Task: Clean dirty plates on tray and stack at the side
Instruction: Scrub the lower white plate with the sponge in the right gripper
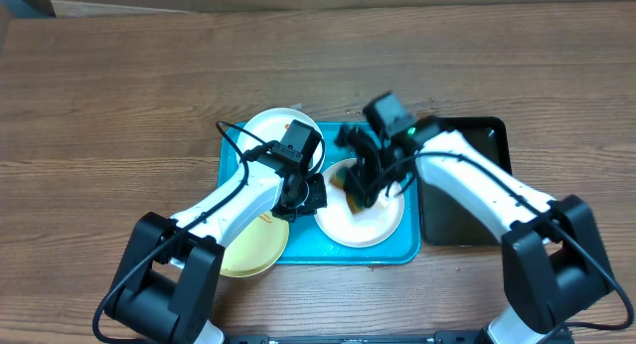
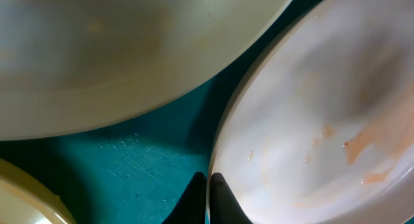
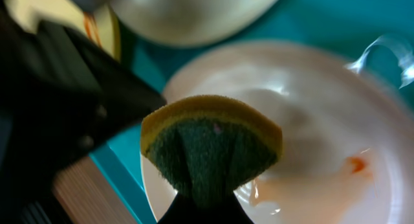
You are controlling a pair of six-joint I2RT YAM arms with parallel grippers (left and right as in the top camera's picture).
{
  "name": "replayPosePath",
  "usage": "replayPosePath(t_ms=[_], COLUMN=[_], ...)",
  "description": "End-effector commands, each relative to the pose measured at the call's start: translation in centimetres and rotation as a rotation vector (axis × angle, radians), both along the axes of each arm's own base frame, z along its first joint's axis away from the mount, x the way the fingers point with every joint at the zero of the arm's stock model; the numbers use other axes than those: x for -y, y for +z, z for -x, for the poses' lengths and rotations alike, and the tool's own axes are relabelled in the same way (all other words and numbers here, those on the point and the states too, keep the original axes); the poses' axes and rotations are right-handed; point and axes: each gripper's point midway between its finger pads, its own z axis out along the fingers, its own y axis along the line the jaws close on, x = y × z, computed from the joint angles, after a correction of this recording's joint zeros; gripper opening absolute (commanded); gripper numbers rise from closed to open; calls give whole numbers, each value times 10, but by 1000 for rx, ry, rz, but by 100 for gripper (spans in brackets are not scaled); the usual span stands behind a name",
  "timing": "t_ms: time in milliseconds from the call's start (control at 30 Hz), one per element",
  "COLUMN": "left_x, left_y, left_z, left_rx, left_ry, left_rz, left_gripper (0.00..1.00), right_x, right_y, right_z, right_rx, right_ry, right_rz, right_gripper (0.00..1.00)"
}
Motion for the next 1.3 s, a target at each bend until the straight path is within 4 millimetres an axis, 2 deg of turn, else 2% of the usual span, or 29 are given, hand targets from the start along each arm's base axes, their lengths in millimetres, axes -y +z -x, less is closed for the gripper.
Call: replayPosePath(t_ms=[0, 200, 333, 433, 567, 767, 1267], left_x=[-1, -1, -1, -1, -1, -1, -1], left_y=[-3, -3, -3, -3, -3, -3, -3], left_z=[3, 3, 3, 3, 3, 2, 2], left_rx=[-14, -13, -12, -10, -10, -10, -10], left_ry=[-5, -5, -5, -5, -5, -5, -5], left_rz=[-3, -3, -2, -1, -1, -1, -1], left_gripper=[5, 5, 5, 4, 4, 4, 4], right_x=[10, 37, 32, 34, 33, 47, 47], right_y=[24, 0, -22, -31, -32, -44, -72], right_z=[-21, -16, -15, -23, -35, -37, -34], right_rx=[28, -14, 63, 143, 212, 264, 330], right_ry=[-42, -93, -17, 19, 24, 68, 59], right_rz=[-48, 31, 22, 35, 41, 121, 92], right_gripper=[4, 4, 4, 4, 4, 4, 4])
